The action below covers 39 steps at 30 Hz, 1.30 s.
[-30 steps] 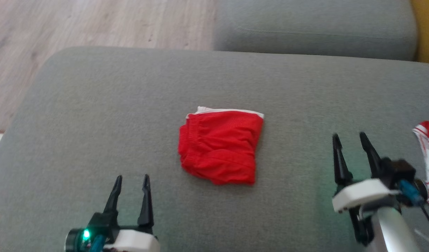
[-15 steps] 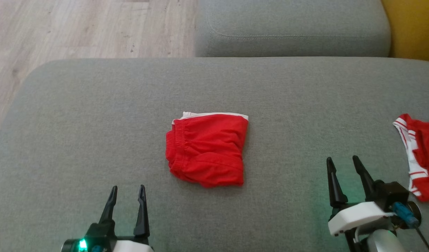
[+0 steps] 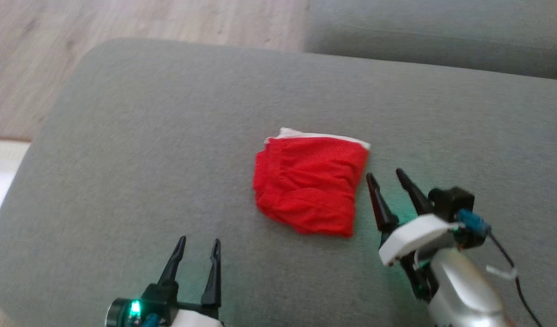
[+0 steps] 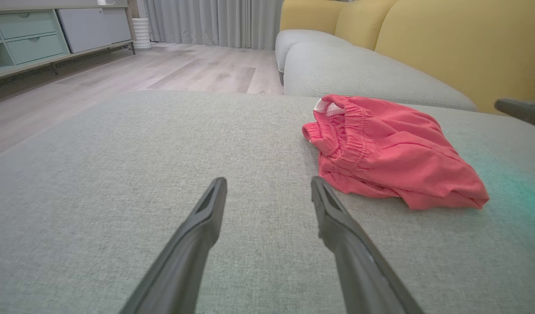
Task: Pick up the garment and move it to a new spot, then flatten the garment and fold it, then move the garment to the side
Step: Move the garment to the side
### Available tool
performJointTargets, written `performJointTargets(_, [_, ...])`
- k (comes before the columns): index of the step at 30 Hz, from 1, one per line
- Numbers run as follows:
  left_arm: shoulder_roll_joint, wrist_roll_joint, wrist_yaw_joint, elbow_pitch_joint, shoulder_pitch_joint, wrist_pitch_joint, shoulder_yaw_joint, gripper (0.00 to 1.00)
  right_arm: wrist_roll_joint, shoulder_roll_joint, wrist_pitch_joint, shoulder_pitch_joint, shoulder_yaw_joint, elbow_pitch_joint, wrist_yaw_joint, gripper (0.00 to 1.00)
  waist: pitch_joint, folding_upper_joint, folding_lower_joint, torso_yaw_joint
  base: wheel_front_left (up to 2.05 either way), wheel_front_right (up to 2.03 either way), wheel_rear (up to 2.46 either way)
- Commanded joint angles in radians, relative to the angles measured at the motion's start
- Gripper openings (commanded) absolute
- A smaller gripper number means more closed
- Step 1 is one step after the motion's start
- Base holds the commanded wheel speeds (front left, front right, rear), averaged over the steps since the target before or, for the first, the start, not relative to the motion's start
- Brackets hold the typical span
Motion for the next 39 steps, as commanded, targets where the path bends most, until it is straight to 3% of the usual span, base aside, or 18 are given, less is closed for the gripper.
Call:
performJointTargets(1, [0.003,-0.003,-0.002,-0.026,-0.052,-0.005,0.012,1.00,0.012,0.000,0.004,-0.067,0.020,0.028,0.000,1.00,0.046,0.0000,-0.0001,0.068,0.00,0.00,0.00])
performJointTargets(7, [0.003,-0.008,0.000,-0.029,-0.072,-0.005,-0.023,1.00,0.011,0.000,0.017,-0.158,-0.003,0.197,0.000,1.00,0.089,0.0000,-0.0001,0.138,0.00,0.00,0.00])
performJointTargets(13, [0.003,-0.016,0.009,-0.032,-0.082,-0.005,-0.040,1.00,0.013,0.000,0.029,-0.179,0.012,0.305,0.000,1.00,0.106,0.0000,-0.0001,0.156,0.00,0.00,0.00])
performJointTargets(15, [0.003,-0.018,0.014,-0.032,-0.083,-0.005,-0.040,1.00,0.015,0.000,0.026,-0.185,0.029,0.328,0.000,0.00,0.110,0.0000,-0.0001,0.153,0.00,0.00,0.00])
performJointTargets(19, [0.003,-0.021,0.017,-0.033,-0.084,-0.005,-0.035,1.00,0.014,0.000,0.002,-0.198,0.040,0.340,0.000,0.00,0.102,0.0000,-0.0001,0.117,0.00,0.00,0.00])
performJointTargets(23, [0.003,-0.019,0.012,-0.035,-0.086,-0.005,-0.029,1.00,-0.003,0.000,-0.015,-0.193,-0.008,0.326,0.000,0.00,0.077,0.0000,-0.0001,0.040,0.00,0.00,0.00])
performJointTargets(31, [0.003,-0.019,-0.013,-0.032,-0.104,-0.005,-0.036,1.00,-0.039,0.000,-0.017,-0.108,-0.048,0.216,0.000,0.00,0.039,0.0000,-0.0001,-0.242,0.00,0.00,0.00])
performJointTargets(39, [0.003,-0.033,-0.018,-0.019,-0.153,-0.005,-0.072,1.00,-0.029,0.000,-0.017,-0.054,-0.021,0.147,0.000,0.00,0.054,0.0000,-0.0001,-0.499,0.00,0.00,0.00])
